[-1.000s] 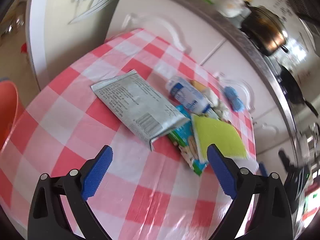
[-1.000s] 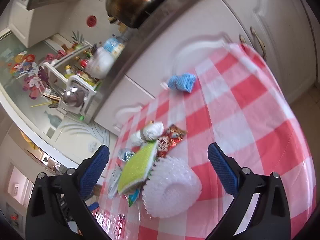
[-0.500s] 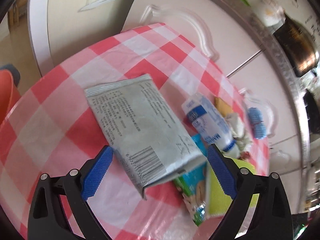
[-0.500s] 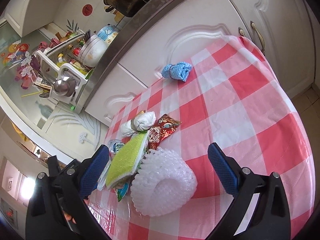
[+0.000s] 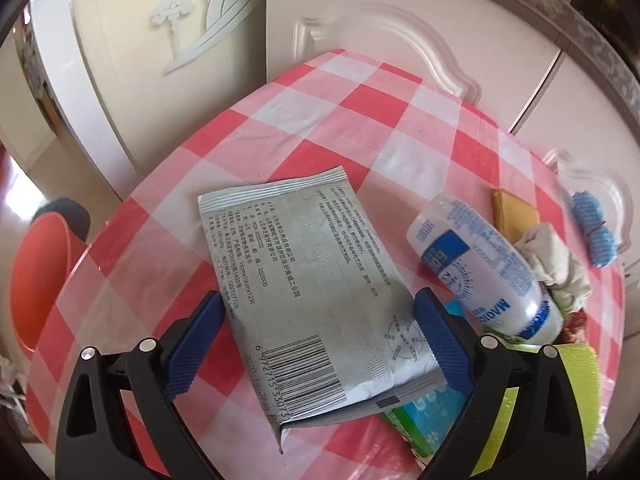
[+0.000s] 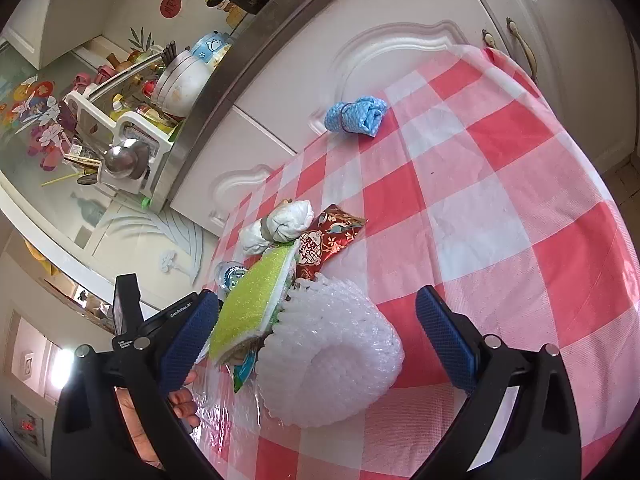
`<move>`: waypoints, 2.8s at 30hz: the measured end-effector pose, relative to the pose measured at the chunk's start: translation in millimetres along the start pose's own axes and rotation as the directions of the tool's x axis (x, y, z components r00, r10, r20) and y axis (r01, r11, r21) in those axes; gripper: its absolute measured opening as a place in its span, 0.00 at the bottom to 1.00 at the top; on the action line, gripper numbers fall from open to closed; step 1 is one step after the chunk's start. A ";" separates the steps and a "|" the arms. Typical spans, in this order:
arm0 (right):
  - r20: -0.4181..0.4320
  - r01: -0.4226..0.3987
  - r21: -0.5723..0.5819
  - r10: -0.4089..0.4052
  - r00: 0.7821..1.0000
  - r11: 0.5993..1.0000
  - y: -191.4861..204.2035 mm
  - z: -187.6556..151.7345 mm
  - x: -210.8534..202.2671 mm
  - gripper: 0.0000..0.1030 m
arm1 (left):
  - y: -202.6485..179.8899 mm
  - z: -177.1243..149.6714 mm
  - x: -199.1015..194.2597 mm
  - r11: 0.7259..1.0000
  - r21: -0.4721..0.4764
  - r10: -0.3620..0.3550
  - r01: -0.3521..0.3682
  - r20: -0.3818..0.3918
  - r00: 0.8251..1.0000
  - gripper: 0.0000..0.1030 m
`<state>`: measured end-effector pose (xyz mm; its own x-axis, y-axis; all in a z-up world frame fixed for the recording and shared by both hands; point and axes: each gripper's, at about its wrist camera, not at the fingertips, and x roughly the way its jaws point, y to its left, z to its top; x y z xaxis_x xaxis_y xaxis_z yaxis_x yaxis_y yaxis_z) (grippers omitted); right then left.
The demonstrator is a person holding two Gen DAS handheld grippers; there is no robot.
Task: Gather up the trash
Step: 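Grasp the grey packet with the left gripper while the right grasps the foam net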
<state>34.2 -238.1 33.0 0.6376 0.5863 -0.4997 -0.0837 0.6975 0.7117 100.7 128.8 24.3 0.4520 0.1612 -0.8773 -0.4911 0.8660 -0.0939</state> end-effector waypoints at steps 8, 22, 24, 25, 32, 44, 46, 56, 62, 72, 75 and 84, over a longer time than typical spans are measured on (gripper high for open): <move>0.002 0.027 -0.018 -0.027 1.000 0.999 0.3 -2.2 2.9 0.96 | -4.4 -3.0 -1.2 0.996 0.074 0.051 -0.055 0.061 0.997 0.83; -0.046 0.085 -0.060 -0.088 0.995 0.995 2.4 -9.3 17.8 0.75 | 16.1 -1.2 -14.4 0.996 0.091 -0.004 -0.003 0.083 0.997 0.38; -0.046 0.087 -0.066 -0.090 0.995 0.994 3.4 -10.5 18.0 0.75 | 17.5 -2.5 -16.1 0.995 0.097 -0.010 0.001 0.083 0.996 0.38; -0.044 0.087 -0.068 -0.091 0.995 0.994 3.8 -10.9 17.8 0.75 | 17.8 -3.2 -17.1 0.995 0.099 -0.011 0.003 0.078 0.997 0.38; -0.042 0.079 -0.059 -0.081 0.996 0.995 3.3 -11.2 17.8 0.76 | 4.5 -4.0 -18.3 0.991 0.133 -0.021 0.013 0.056 0.998 0.83; -0.039 0.079 -0.079 -0.083 0.996 0.994 6.4 -12.3 18.3 0.82 | -6.5 3.1 4.7 0.989 0.128 0.059 -0.068 0.073 0.996 0.92; -0.041 0.081 -0.089 -0.085 0.996 0.993 8.0 -12.7 18.9 0.83 | -3.7 2.2 5.6 0.990 0.130 0.044 -0.054 0.078 0.996 0.92; -0.039 0.093 -0.112 -0.098 0.994 0.989 11.6 -14.3 20.4 0.88 | 10.3 -2.0 8.8 0.998 0.058 -0.002 -0.003 0.080 0.997 0.96; -0.036 0.093 -0.122 -0.098 0.995 0.988 12.8 -15.0 21.6 0.90 | 0.3 -0.3 13.1 0.995 0.100 0.008 -0.017 0.094 0.996 0.97; -0.038 0.111 -0.148 -0.118 0.992 0.983 16.1 -15.9 23.1 0.90 | 0.0 -6.9 3.5 0.988 0.152 -0.017 -0.006 0.148 0.989 0.78; -0.031 0.149 -0.176 -0.157 0.987 0.973 19.7 -18.2 23.8 0.84 | 6.0 -6.8 0.2 0.989 0.151 -0.035 0.013 0.144 0.989 0.73; -0.001 0.205 -0.178 -0.208 0.978 0.962 17.5 -24.8 18.3 0.66 | 32.0 -20.5 -15.5 0.985 0.157 -0.091 0.071 0.124 0.988 0.68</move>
<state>25.4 -205.0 24.0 0.6400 0.4288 -0.6376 -0.0868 0.8648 0.4945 62.7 144.3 25.2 0.5840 0.1389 -0.7998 -0.3343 0.9390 -0.0811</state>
